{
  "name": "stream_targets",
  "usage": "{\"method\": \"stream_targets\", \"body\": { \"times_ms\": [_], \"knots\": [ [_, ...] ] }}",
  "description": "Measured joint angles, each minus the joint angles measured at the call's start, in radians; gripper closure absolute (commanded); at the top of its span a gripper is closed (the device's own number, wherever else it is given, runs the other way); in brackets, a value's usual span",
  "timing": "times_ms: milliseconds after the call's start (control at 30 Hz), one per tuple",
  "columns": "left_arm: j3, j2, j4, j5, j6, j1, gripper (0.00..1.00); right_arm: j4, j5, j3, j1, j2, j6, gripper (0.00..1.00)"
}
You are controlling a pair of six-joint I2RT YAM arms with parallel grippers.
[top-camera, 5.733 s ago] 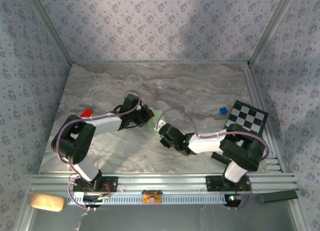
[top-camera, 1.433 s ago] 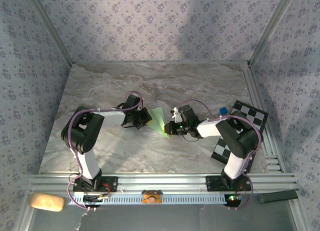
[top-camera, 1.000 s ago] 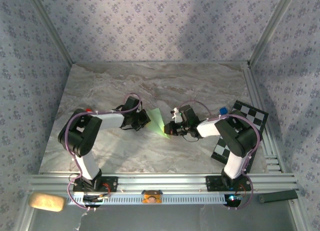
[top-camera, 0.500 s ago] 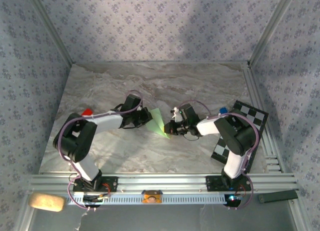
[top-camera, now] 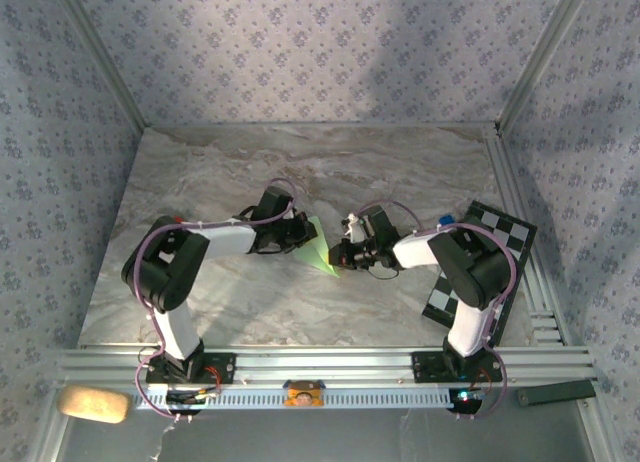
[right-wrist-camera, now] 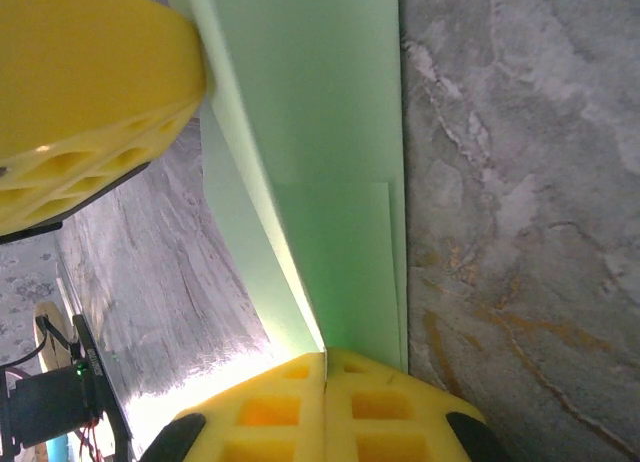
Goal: Fold a paper plane with a square sheet of paper (pick it up from the middle)
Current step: Fourth fold the wing at the center of the table.
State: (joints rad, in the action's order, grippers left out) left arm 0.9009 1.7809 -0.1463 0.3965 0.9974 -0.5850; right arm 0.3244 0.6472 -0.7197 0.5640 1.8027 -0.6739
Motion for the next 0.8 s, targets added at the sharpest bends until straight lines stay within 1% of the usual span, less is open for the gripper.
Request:
{"method": "stream_targets", "body": {
  "times_ms": [233,800],
  "knots": [
    [0.001,0.019,-0.004,-0.023,0.024,0.0,0.95,-0.027,0.024,-0.019,-0.008,0.012,0.0,1.0],
    [0.023,0.054,-0.004,-0.046,0.025,-0.003,0.95,-0.099,0.068,-0.064,-0.023,0.038,-0.019,1.0]
  ]
}}
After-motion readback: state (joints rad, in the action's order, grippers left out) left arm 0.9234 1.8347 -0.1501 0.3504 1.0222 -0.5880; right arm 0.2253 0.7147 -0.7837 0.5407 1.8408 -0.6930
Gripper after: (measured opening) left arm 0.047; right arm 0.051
